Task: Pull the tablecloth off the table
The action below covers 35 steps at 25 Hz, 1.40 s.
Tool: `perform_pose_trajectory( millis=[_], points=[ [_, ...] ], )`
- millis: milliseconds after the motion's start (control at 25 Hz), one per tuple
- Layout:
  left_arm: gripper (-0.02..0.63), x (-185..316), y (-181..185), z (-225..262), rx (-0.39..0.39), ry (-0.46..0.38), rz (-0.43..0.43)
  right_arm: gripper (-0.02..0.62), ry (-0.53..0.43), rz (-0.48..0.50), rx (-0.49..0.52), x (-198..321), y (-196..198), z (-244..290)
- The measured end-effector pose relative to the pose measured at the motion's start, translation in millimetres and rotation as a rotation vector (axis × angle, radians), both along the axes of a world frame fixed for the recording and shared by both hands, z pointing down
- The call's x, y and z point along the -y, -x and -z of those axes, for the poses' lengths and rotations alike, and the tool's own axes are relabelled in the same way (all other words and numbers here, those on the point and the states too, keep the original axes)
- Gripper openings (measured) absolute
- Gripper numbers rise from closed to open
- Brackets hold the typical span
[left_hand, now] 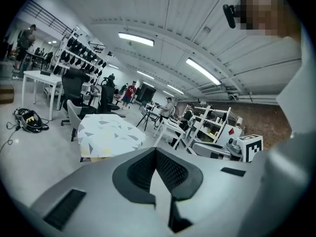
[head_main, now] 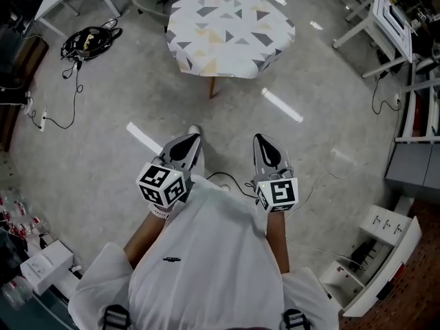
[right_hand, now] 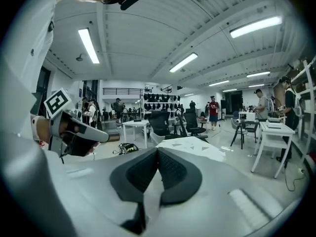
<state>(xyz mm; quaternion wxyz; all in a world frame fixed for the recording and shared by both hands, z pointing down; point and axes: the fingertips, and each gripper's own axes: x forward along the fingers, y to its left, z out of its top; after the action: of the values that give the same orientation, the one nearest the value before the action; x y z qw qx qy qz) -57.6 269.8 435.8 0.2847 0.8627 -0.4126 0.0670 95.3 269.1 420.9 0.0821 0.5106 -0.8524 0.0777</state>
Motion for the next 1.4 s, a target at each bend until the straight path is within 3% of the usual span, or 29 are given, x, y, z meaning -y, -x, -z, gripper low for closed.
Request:
perform_pose_trajectory(
  millis=[280, 480, 680, 1000, 1200, 1400],
  points=[
    [0.008, 139, 40, 18, -0.017, 0.007, -0.055, 0.011, 0.028, -0.057, -0.002, 128, 39, 22],
    [0.008, 230, 75, 21, -0.012, -0.002, -0.054, 0.011, 0.016, -0.114, -0.004, 212, 66, 33],
    [0.008, 291, 86, 23, -0.013, -0.011, -0.032, 0.011, 0.015, -0.112, -0.009, 267, 75, 35],
    [0.008, 356, 68, 28, 0.018, -0.024, -0.005, 0.011, 0.010, -0.066, 0.016, 351, 55, 28],
    [0.008, 406, 30, 35, 0.048, -0.054, 0.000, 0.011, -0.026, 0.022, 0.099, 400, 30, 30],
    [0.008, 456, -13, 33, 0.073, -0.047, -0.009, 0.012, -0.020, 0.046, 0.080, 460, -8, 17]
  ],
)
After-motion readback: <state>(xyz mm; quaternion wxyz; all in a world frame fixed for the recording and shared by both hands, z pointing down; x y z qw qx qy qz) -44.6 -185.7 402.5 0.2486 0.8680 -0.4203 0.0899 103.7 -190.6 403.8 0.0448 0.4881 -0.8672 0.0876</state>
